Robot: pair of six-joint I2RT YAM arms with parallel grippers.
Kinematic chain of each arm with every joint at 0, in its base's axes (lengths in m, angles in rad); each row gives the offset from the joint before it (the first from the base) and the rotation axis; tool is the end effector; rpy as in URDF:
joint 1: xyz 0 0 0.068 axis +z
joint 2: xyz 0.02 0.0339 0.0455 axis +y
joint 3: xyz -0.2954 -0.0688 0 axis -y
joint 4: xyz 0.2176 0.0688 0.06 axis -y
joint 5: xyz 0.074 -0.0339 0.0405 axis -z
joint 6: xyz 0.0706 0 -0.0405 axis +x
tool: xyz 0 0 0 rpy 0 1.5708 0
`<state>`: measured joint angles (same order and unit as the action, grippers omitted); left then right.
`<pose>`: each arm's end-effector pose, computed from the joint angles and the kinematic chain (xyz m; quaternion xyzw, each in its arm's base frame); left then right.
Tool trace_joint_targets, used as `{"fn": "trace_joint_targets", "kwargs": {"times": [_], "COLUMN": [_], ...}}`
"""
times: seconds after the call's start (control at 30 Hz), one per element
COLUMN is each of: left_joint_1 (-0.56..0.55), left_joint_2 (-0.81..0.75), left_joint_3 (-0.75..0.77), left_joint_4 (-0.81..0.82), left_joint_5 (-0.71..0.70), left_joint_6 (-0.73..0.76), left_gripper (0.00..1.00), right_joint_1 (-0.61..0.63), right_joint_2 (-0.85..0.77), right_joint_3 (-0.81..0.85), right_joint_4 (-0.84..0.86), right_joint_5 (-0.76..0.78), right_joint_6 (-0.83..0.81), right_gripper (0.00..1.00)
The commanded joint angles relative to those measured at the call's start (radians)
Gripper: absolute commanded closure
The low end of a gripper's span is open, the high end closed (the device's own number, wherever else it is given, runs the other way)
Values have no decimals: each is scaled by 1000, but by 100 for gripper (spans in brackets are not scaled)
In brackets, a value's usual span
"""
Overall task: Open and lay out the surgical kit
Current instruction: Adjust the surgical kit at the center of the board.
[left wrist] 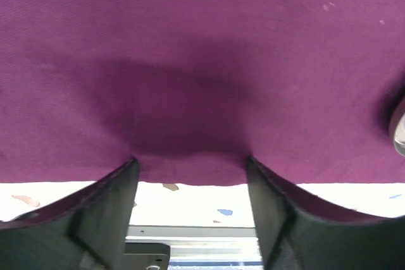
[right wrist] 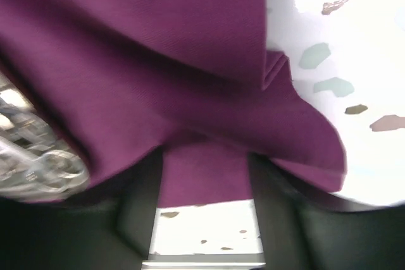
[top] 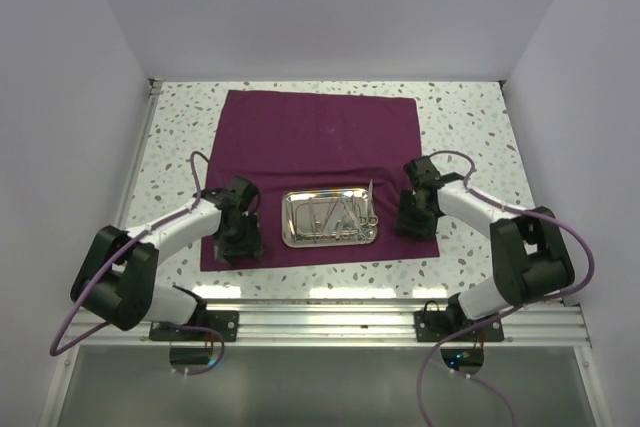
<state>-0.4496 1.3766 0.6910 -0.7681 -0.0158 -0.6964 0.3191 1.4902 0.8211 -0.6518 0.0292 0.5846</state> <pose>0.1683 -0.0800 0.1684 -0.1233 0.9906 -0.0251 0.0534 0.2284 0.0733 0.1800 0.1331 0.9831 0.0414 0.1184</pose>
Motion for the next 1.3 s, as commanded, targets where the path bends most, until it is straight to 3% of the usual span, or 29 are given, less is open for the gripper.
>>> {"fn": "trace_joint_targets", "kwargs": {"times": [0.0,0.07,0.13,0.17,0.2,0.27,0.47,0.73,1.0,1.03,1.07,1.1,1.13,1.17,1.23,1.27], "left_joint_1": [20,26,31,35,38,42,42,42,42,42,42,42,42,42,42,42], "left_joint_2": [27,44,58,70,76,87,3,-135,-197,-201,-200,-197,-197,-197,-200,-205], "left_joint_3": [-28,-34,-39,-44,-45,-48,-27,68,133,137,148,150,150,154,172,182], "left_joint_4": [119,130,148,156,167,168,92,-172,-292,-301,-310,-325,-330,-341,-356,-368], "left_joint_5": [11,36,49,51,56,56,60,-18,51,37,33,34,49,59,86,96], "left_joint_6": [0,1,3,6,9,6,-11,-3,12,18,26,38,44,52,70,74], "left_gripper": [36,46,61,67,83,100,100,100,100,100,99,83,77,54,34,6], "right_joint_1": [17,29,46,55,57,69,78,94,95,95,95,97,95,97,97,95], "right_joint_2": [45,90,119,137,143,145,75,-129,-159,-156,-153,-151,-150,-150,-148,-150], "right_joint_3": [-28,-27,-20,-19,-17,-16,-5,27,76,81,84,93,98,104,139,156], "right_joint_4": [60,58,52,49,43,34,-97,-322,-457,-479,-486,-505,-512,-520,-548,-555], "right_joint_5": [54,66,66,64,63,67,74,11,12,18,21,40,52,60,78,81], "right_joint_6": [7,9,9,15,17,21,21,73,89,86,84,84,86,84,83,81], "right_gripper": [50,68,79,93,99,100,100,100,100,90,48,37,29,23,21,21]}}
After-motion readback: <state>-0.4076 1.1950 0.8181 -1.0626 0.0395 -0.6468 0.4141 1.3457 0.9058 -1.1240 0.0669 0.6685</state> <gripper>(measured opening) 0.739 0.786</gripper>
